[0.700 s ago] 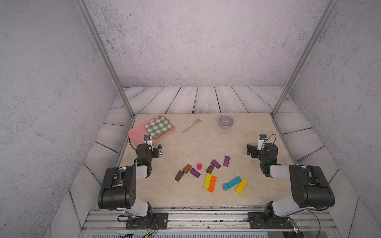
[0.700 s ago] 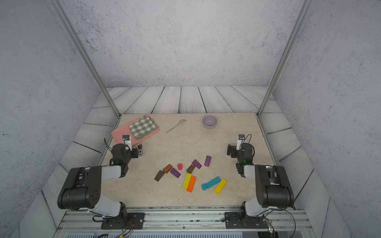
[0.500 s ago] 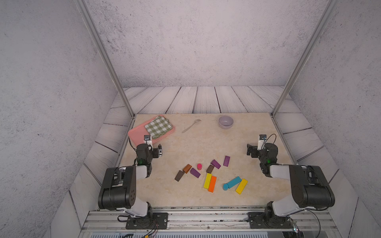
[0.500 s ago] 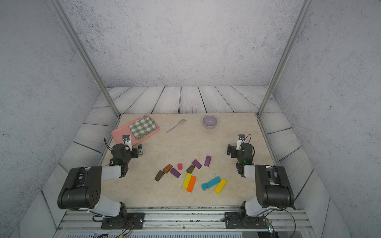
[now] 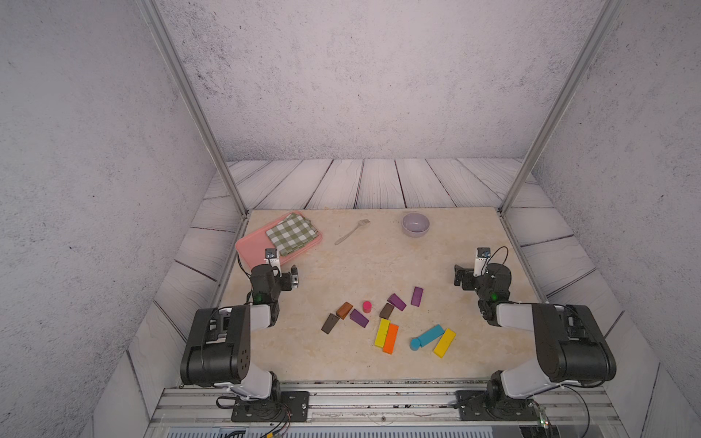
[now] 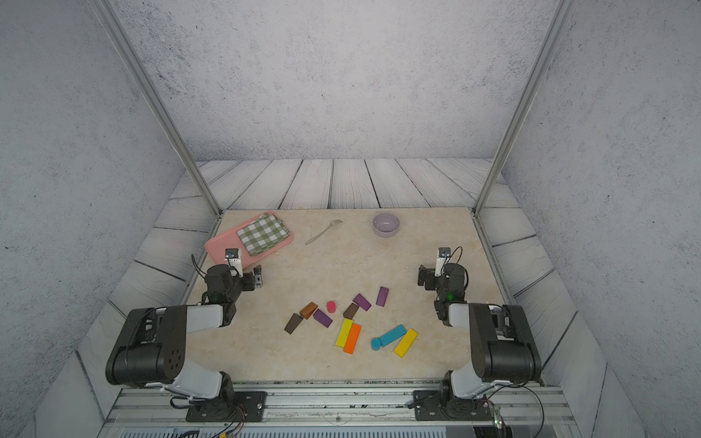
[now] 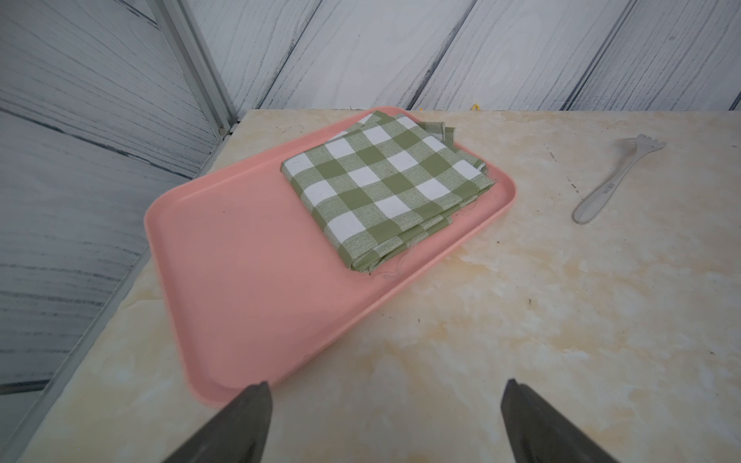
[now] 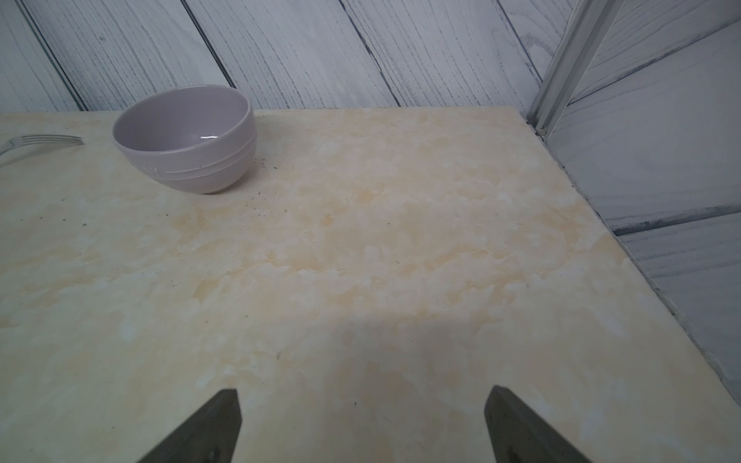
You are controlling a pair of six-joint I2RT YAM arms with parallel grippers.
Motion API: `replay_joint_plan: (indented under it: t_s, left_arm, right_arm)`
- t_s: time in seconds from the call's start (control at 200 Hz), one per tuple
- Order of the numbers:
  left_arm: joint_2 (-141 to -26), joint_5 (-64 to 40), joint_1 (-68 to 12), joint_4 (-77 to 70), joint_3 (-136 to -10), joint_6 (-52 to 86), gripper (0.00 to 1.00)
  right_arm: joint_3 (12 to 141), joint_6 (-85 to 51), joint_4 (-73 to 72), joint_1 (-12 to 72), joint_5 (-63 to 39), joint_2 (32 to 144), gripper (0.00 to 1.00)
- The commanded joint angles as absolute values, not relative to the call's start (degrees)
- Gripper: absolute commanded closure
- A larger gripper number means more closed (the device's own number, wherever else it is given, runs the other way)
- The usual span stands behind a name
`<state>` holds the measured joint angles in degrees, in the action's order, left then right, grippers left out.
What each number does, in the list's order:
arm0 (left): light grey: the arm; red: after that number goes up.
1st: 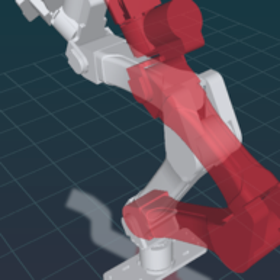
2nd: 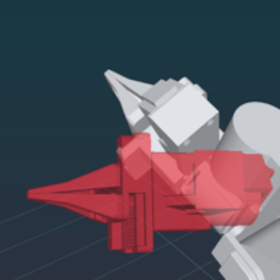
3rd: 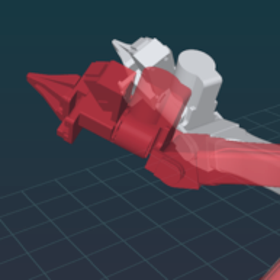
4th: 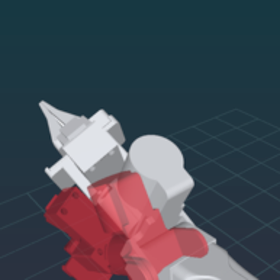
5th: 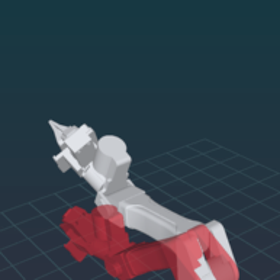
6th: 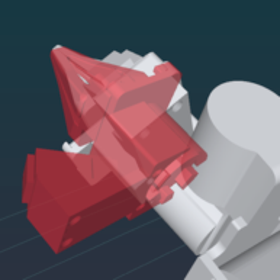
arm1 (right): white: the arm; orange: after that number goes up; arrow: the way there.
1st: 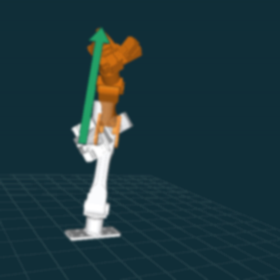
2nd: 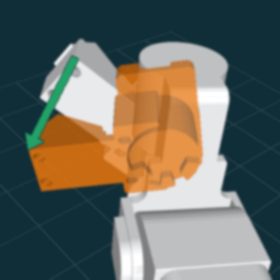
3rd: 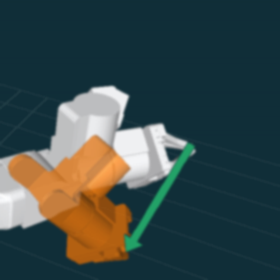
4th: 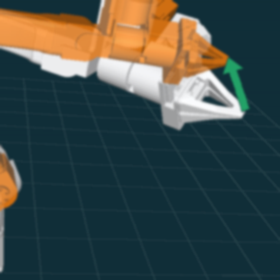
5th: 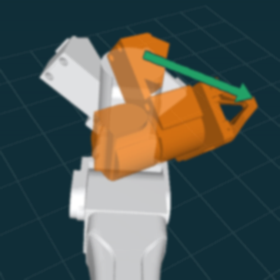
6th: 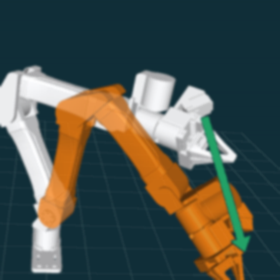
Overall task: Assemble a small pinwheel with building blocks
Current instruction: Pick up the building block from the center of the board.
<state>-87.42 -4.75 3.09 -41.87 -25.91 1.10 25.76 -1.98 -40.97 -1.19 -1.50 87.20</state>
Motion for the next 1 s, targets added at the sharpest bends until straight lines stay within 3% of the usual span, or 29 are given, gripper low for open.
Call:
replay_joint_plan:
  t_s: [0.0, 0.4, 0.585, 0.656, 0.746, 0.791, 0.871, 0.996]
  left_arm:
    - [-87.8, -5.3, 3.2, -42.6, -27.1, 1.1, 0.04]
    - [-86.7, -2.0, 2.2, -43.0, -27.7, 1.1, 0.04]
    - [-72.0, 2.7, 0.2, -18.0, -35.8, 8.0, 0.04]
    - [-67.7, 0.6, 0.2, -12.0, -37.4, 21.4, 0.04]
    - [-64.7, 0.3, 0.5, -8.4, -36.5, 36.1, 0.04]
    - [-64.6, -2.8, 1.9, -7.4, -35.9, 42.5, 0.04]
    - [-67.1, -16.0, 2.5, -5.6, -39.6, 38.0, 0.04]
    - [-71.3, -6.2, -7.9, 25.7, -56.2, 29.4, 0.04]
  right_arm:
    - [26.4, -2.6, -41.6, -0.9, -1.0, 88.2, 0.01]
    - [26.8, -2.5, -41.7, -0.8, -0.9, 87.8, 0.01]
    - [39.1, -5.9, -16.9, -0.9, -0.2, 79.8, 0.01]
    - [41.9, -15.9, -12.4, -0.9, 1.2, 77.7, 0.01]
    - [45.2, -37.2, 0.9, -1.3, 12.2, 77.4, 0.01]
    - [45.4, -35.1, 1.1, -2.4, 4.3, 78.3, 0.01]
    - [47.8, -34.1, 6.4, -2.4, -4.5, 79.5, 0.01]
    - [49.7, -32.4, 14.3, 0.9, -7.1, 76.8, 0.01]
